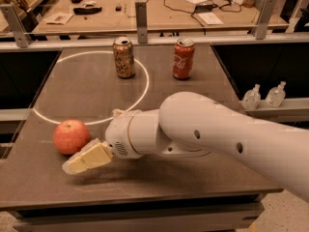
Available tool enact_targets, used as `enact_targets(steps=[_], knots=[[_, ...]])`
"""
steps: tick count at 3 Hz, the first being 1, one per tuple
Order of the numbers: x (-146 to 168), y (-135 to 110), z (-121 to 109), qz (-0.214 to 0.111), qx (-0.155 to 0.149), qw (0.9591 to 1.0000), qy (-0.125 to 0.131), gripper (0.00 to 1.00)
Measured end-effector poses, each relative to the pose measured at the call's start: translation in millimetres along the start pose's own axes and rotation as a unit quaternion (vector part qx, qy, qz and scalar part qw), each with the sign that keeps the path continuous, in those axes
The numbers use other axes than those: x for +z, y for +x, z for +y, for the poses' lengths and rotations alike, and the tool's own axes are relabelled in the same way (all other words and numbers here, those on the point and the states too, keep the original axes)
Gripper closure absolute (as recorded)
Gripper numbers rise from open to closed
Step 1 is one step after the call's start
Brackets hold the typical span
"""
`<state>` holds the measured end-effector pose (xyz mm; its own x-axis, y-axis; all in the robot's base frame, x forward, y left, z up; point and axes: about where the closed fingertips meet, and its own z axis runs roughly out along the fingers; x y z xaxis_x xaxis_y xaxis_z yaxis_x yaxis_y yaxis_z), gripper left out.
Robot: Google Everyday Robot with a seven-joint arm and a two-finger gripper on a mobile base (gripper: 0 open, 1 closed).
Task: Move apple near orange can
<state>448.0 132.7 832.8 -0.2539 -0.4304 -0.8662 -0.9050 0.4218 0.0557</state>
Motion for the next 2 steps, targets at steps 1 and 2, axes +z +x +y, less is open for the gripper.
enact_targets(steps=[1, 2], knots=[[11.0, -13.1, 1.6, -0.013, 0.006, 0.9999, -0.002, 0.0], [19.1, -20.6, 10.4, -0.02, 0.01, 0.9997, -0.01, 0.0]])
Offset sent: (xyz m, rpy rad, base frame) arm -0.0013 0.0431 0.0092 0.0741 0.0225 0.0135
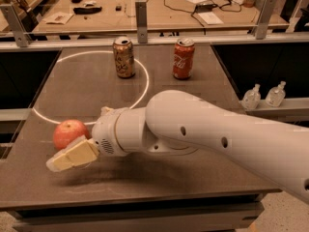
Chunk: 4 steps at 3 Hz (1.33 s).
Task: Move apple near orange can
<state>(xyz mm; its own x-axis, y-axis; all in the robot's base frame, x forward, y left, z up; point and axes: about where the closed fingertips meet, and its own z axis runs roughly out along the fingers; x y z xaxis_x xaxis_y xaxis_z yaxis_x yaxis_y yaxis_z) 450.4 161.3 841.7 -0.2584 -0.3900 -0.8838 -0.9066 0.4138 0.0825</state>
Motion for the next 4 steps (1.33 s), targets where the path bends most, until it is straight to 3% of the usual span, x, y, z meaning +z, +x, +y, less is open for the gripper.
enact_targets(steps=[1, 2, 4], knots=[[10.8, -1.8, 13.6, -0.003, 0.003, 0.9999, -0.016, 0.0], [19.5, -0.1, 26.0, -0.005, 0.004, 0.9995, -0.031, 0.18], [24.0, -0.2, 31.6, -0.007, -0.006, 0.999, -0.044, 0.64]])
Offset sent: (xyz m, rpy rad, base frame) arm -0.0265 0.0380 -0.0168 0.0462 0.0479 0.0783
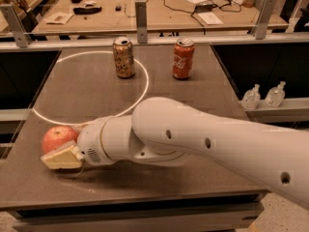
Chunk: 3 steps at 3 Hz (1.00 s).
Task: Move apple near orange can
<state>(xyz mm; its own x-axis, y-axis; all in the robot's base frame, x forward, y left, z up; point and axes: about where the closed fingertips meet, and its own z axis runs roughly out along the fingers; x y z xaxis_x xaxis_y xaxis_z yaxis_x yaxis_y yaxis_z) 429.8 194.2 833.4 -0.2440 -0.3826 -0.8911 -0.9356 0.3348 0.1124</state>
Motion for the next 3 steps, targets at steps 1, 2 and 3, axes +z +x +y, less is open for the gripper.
enact_targets(steps=[1, 2, 3], knots=[[-4.6, -3.2, -17.4, 0.008, -0.014, 0.9994, 0.031, 0.86], [-16.3, 1.4, -43.8, 0.023, -0.018, 0.9952, 0.094, 1.0], [-32.8, 11.0, -70.5, 0.019, 0.007, 0.9866, 0.162, 1.0]])
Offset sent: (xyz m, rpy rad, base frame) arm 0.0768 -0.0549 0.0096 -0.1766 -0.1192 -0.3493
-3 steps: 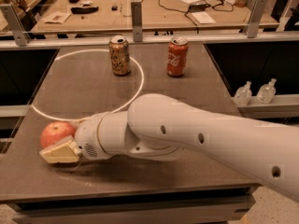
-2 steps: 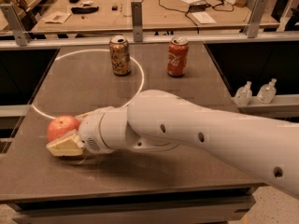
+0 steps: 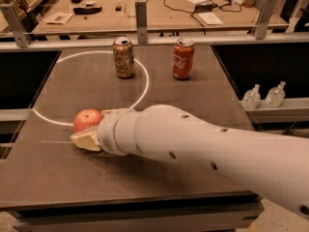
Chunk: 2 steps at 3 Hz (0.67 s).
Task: Move apple near orange can
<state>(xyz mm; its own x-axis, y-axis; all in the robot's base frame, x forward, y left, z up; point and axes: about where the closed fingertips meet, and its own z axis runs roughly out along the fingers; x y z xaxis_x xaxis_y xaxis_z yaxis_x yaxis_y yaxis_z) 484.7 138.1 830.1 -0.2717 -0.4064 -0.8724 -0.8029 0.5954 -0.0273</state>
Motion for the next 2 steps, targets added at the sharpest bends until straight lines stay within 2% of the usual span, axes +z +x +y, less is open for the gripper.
enact_targets(steps=[1, 2], knots=[[-4.3, -5.7, -27.0, -0.029, 0.035, 0.9973, 0.057, 1.0], [7.5, -23.2, -52.8, -0.067, 0.073, 0.9891, 0.109, 1.0]])
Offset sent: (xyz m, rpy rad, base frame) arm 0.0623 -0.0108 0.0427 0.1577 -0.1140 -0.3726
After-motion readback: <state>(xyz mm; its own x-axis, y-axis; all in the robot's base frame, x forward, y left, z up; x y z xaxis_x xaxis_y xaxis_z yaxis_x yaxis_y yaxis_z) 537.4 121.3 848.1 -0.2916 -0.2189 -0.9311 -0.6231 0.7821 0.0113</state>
